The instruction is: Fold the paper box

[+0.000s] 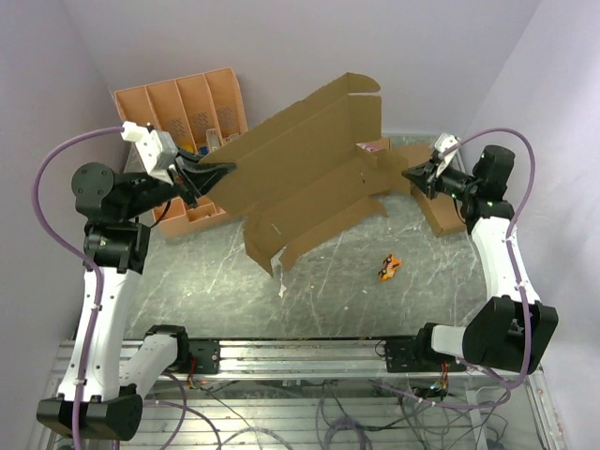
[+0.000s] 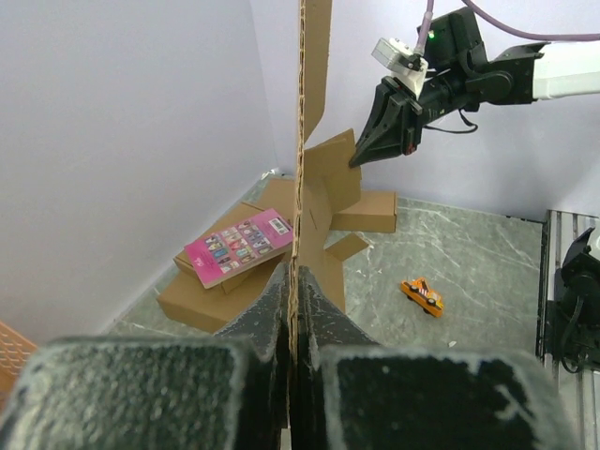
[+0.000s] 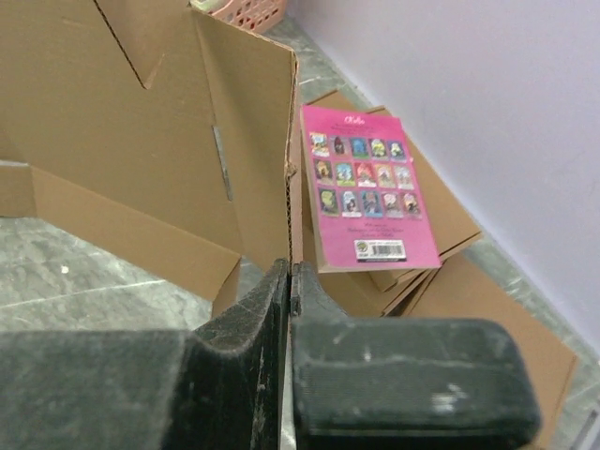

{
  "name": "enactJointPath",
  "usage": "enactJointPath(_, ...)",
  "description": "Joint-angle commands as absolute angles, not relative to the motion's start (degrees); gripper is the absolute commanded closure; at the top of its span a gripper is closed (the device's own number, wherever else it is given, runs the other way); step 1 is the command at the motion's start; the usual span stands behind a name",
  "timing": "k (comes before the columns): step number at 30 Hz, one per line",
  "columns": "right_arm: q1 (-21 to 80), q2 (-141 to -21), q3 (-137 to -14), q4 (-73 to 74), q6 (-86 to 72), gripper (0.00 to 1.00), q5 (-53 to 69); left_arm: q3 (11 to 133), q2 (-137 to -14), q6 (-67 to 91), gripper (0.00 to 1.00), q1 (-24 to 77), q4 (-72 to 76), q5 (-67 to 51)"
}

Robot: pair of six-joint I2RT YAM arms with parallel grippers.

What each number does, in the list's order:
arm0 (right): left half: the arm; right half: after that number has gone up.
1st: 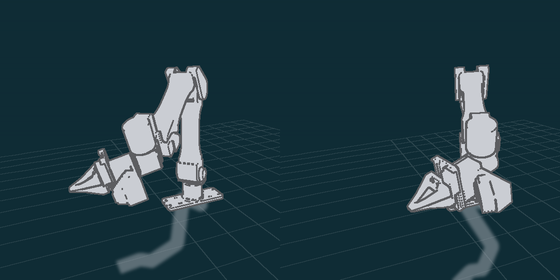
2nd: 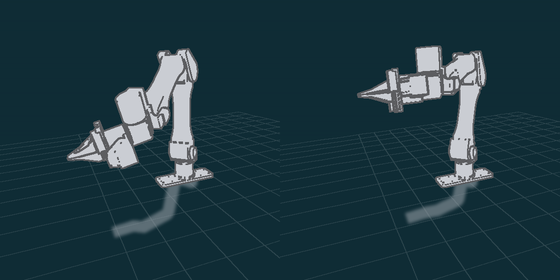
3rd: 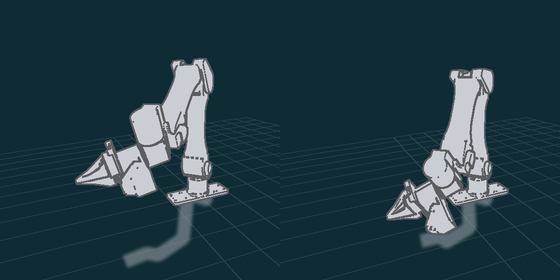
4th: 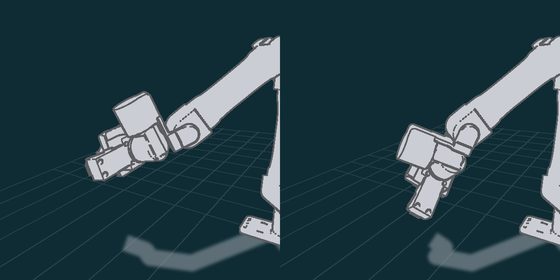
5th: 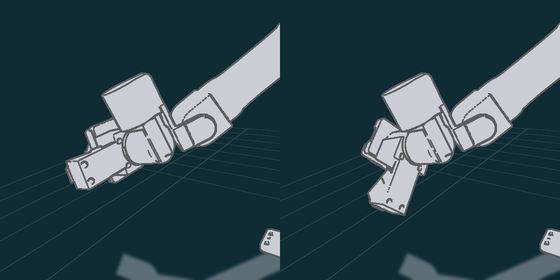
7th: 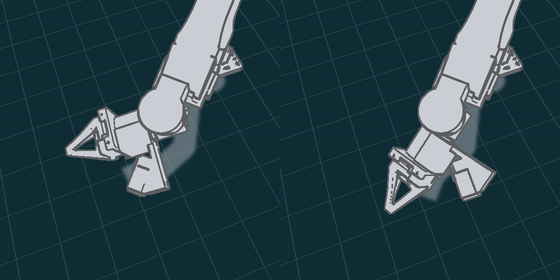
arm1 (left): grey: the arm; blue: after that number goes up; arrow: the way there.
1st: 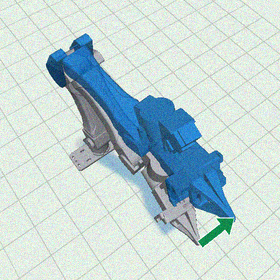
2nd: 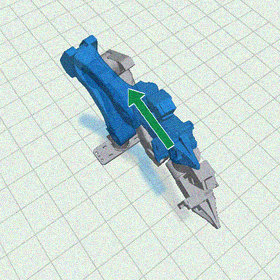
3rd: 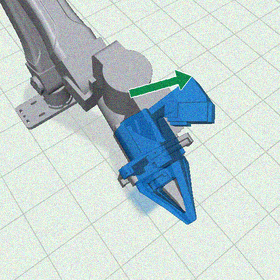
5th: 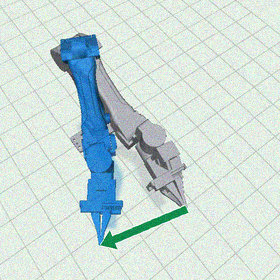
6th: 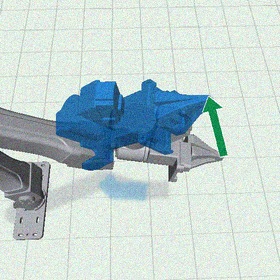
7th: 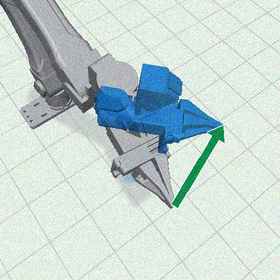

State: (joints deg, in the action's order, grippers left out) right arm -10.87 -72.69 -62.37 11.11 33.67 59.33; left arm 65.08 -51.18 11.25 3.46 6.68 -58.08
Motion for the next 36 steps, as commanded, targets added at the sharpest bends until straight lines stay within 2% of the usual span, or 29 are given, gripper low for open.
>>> enactJointPath(1,-10.13,-72.69,-58.09,1.88,25.13,1.0,58.03,66.74,-53.35,11.66,0.93,3.19,9.89,-58.35)
enactJointPath(6,-10.02,-73.58,-55.8,-1.02,22.45,1.0,58.88,66.4,-55.67,17.73,0.93,3.23,9.72,-58.54)
enactJointPath(11,-10.0,-72.49,-54.41,-4.46,20.24,1.0,58.79,70.38,-57.83,16.44,0.93,3.16,-5.94,-54.11)
enactJointPath(18,-10.01,-71.65,-52.66,-4.53,20.7,1.0,57.67,76.89,-63.24,19.02,0.93,1.76,-14.61,-53.51)
enactJointPath(22,-9.98,-70.81,-50.11,-8.65,17.58,1.0,58.34,73.09,-65.15,29.84,0.93,1.48,-4.58,-58.49)
enactJointPath(30,-9.78,-72.1,-47.17,-19.68,9.46,1.0,60.82,70.13,-69.17,48.92,0.93,1.44,16.41,-61.24)
enactJointPath(36,-6.74,-73.78,-47.74,-22.01,5.45,1.0,54.36,62.11,-69.16,57.96,0.93,1.51,26.51,-62.24)
